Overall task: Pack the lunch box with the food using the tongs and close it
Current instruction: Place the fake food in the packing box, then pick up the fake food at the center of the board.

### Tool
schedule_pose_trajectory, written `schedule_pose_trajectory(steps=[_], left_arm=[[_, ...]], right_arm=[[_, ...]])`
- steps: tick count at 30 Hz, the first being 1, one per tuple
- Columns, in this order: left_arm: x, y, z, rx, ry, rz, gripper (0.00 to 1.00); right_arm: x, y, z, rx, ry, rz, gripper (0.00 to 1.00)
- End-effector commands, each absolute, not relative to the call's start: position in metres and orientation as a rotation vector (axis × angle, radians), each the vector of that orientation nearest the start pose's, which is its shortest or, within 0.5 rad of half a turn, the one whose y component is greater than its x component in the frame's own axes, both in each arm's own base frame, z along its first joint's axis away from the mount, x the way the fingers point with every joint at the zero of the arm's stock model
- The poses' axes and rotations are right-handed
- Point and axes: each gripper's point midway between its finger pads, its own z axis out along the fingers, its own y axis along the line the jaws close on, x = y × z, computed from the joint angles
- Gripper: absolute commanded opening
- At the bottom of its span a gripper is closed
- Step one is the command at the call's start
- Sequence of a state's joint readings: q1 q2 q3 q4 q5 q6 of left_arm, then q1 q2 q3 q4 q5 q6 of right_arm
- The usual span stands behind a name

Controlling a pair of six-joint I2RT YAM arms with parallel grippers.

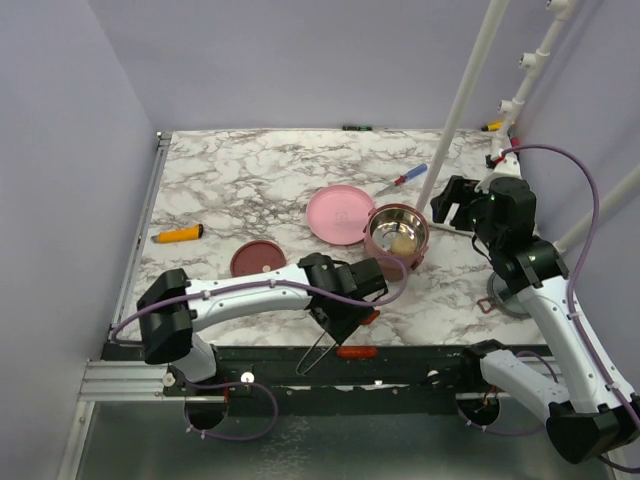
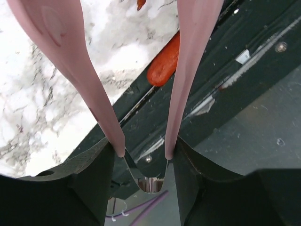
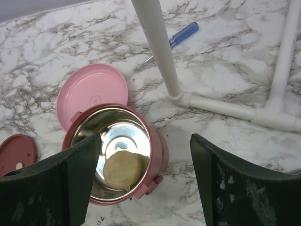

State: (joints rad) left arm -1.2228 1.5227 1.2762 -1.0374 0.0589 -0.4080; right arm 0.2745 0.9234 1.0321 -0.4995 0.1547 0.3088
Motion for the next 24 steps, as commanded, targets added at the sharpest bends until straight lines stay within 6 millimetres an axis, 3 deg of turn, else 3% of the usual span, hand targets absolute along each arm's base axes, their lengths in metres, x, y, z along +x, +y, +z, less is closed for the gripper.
schedule_pose_trajectory(steps=[1,7,18,24], left_arm=[[0.077,-0.311,0.101,1.248,2.705,-0.365,0.51],[0.069,-0.315,0.068,1.392,2.771,-0.328,0.51],[0.062,-0.322,0.046,1.484,2.818,-0.333,0.51],[0.067,-0.315,0.039,1.488,2.844,-0.214,0.51]], right_arm=[[0.297,0.071,0.294,0.13,1.932,0.262,0.81],[0.292,0.072,0.297,0.133,1.918,0.283,0.81],[0.295,0.074,0.297,0.112,1.917,0.278,0.81],[0.296,0.076,0.298,0.102,1.912,0.29,0.81]])
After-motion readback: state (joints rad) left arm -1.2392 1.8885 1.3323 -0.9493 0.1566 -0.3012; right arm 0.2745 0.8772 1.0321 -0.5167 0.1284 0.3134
